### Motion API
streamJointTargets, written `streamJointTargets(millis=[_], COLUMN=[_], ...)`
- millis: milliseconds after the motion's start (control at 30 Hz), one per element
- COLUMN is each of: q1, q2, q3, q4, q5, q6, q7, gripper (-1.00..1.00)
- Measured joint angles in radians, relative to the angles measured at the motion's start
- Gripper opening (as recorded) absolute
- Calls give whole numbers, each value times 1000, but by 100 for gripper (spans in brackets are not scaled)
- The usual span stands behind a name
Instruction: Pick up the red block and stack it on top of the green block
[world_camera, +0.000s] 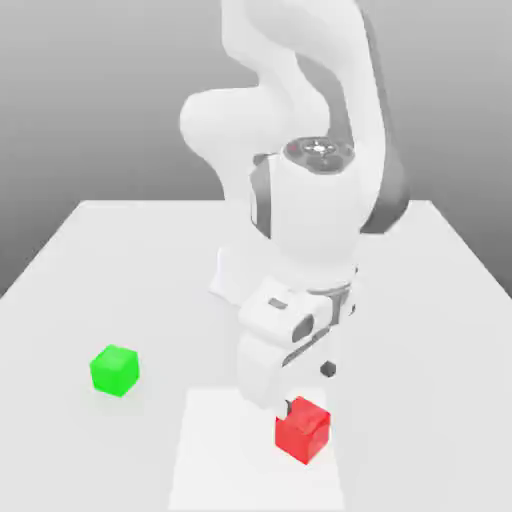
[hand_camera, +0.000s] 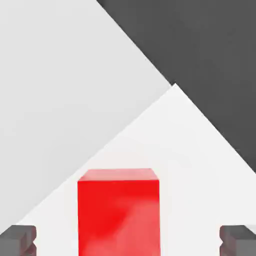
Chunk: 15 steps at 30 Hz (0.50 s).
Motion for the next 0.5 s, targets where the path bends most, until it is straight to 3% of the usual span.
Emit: streamJointTargets(millis=[67, 100, 333, 500], q1=[-7, -12, -15, -12], q2=[72, 102, 107, -50], q3=[10, 15, 17, 9], q4=[10, 14, 14, -9], q5=[10, 11, 10, -13], q6=[61, 86, 89, -44], q7=[-9, -10, -9, 8], gripper=[0, -100, -100, -100])
